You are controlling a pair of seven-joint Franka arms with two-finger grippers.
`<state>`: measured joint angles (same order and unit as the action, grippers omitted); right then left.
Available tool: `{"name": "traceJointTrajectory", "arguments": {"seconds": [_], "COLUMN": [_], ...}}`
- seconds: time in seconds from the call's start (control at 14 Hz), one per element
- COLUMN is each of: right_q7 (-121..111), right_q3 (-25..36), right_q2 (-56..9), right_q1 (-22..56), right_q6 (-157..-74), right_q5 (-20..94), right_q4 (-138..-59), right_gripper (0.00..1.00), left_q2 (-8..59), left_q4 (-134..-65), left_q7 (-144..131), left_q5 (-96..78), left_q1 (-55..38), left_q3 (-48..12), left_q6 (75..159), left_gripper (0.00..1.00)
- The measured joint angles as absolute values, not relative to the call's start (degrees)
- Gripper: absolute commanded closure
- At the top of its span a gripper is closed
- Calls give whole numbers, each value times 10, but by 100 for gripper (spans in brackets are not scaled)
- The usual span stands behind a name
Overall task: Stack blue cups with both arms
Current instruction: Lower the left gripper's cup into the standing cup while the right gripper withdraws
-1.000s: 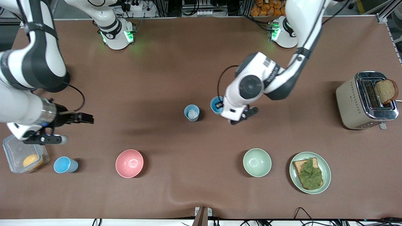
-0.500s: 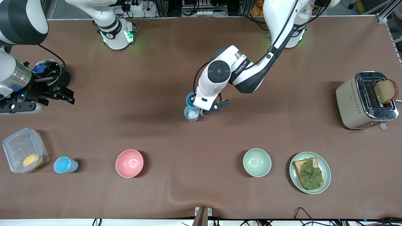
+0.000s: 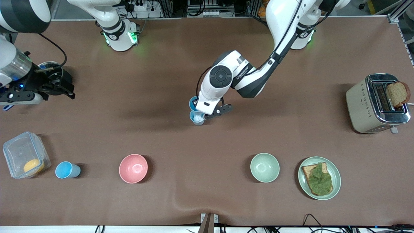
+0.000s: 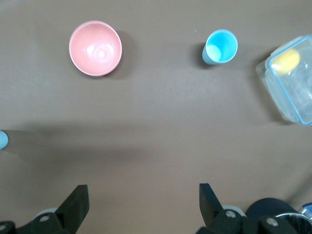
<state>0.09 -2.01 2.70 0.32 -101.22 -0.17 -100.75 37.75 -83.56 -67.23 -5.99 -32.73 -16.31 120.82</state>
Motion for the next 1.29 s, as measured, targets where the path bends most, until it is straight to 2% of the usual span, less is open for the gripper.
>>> {"name": "traceJointTrajectory", "arguments": {"seconds": [0.43, 1.21, 1.29], "right_q7": [0, 0, 0], "right_q3": [-18, -18, -17], "right_q2": [26, 23, 23], "right_q1": [3, 3, 3], "right_q6": [-1012, -998, -998], "right_q5": [-2, -2, -2], "right_q4": [-969, -966, -966], "right_gripper": [0, 0, 0], "left_q2": [385, 391, 392], "left_q4": [-835, -828, -828], "left_q7": [-672, -672, -672], "left_q5": [-60, -60, -60], "left_q1": [-328, -328, -328], "left_q3": [-161, -151, -150], "left_q6": [1212, 1258, 1258], "left_gripper": [100, 100, 96]}}
